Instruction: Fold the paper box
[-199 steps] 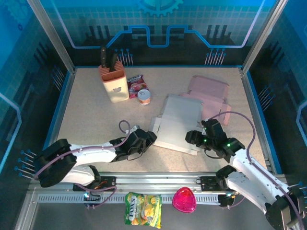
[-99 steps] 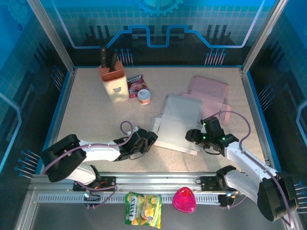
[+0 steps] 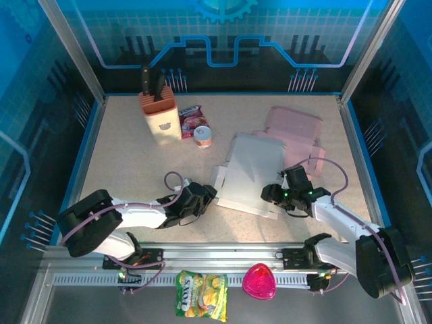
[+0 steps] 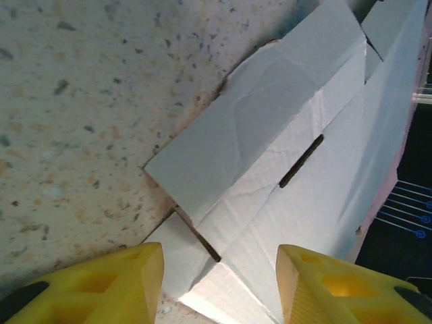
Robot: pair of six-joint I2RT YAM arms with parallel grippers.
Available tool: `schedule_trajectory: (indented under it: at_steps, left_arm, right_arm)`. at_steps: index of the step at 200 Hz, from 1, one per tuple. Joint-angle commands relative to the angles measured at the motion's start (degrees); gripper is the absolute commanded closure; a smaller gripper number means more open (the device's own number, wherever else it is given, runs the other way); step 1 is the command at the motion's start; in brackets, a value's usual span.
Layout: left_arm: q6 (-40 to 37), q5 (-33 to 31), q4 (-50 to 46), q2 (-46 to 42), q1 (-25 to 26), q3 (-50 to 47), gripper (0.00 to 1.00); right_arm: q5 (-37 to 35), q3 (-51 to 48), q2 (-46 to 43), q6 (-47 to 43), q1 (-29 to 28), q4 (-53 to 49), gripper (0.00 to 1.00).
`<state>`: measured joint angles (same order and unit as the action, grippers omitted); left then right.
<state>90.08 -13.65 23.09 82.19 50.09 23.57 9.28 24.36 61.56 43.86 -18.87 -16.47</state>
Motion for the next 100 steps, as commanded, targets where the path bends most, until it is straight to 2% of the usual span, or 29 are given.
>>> schedule_trajectory:
  at_steps: [1, 40, 76, 100]
  left_arm:
    - [-0.51, -0.85, 2.18, 0.5, -0.49, -0.81, 0.52]
    - [-0.96, -0.33, 2.22, 0.51, -0.67, -0.91, 0.51]
    - [-1.22, 0.37, 3.16, 0.99, -0.88, -0.95, 0.49]
    - [-1.31, 1.14, 4.67, 1.95, -1.18, -1.15, 0.48]
  right_arm:
    - [-0.88, 0.37, -3.14, -1.55, 1.31, -2.23, 0.41]
    - [1.25, 2.35, -5.58, -4.99, 7.74, -4.98, 0.35]
    - [6.2, 3.97, 3.09, -7.96, 13.58, -1.54, 0.36]
    - [7.41, 6.49, 8.5, -8.7, 13.87, -1.52, 0.37]
